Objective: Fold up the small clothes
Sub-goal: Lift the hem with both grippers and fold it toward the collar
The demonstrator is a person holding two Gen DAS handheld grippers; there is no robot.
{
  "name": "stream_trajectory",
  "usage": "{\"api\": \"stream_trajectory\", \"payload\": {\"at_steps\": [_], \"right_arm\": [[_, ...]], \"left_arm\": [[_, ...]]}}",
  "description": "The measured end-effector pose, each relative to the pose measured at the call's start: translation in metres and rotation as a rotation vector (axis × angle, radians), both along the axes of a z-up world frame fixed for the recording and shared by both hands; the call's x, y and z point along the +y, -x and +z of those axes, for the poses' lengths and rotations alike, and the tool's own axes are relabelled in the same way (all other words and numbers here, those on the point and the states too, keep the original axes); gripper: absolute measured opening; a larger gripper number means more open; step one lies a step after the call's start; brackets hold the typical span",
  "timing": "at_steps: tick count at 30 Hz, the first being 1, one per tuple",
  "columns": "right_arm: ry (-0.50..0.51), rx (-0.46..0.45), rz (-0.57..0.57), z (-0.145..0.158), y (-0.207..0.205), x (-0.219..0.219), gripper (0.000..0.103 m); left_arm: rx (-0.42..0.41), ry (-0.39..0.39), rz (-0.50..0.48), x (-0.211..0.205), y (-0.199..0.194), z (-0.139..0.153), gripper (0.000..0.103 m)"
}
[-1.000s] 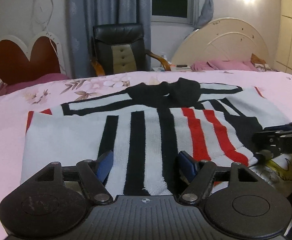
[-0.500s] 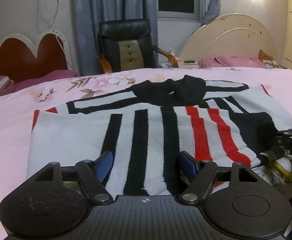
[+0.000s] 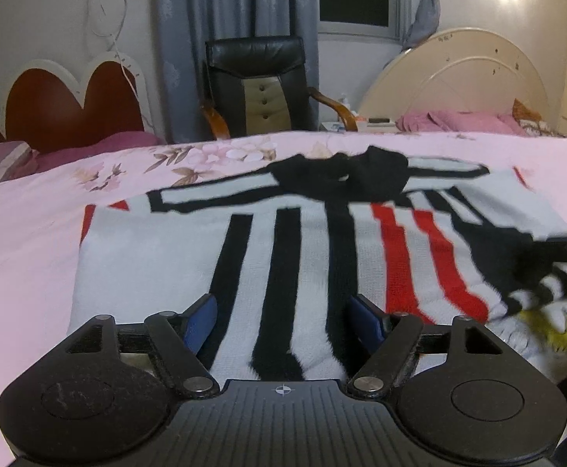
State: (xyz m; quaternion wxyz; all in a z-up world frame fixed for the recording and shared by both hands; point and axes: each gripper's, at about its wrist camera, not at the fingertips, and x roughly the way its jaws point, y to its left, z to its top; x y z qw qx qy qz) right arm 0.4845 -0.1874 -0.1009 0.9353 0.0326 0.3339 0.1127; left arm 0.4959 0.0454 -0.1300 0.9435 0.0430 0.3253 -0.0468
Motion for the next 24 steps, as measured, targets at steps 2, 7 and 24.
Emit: {"api": "stream_trajectory", "payload": {"at_steps": [2,7,24], "right_arm": [[0.005,-0.005,0.022,-0.002,-0.002,0.001,0.024],[0.075,0.027,0.054,-0.024,-0.015,0.011,0.022],[-0.086,0.065,0.013,-0.004,0.062,-0.080,0.027]], "left_arm": [[-0.005,0.012,0.015,0.001,-0.001,-0.003,0.075],[-0.009,-0.021,0.032,-0.004,-0.006,-0.005,0.082],[0.030,-0.055,0.137,0.041,0.126,0.013,0.084]]}}
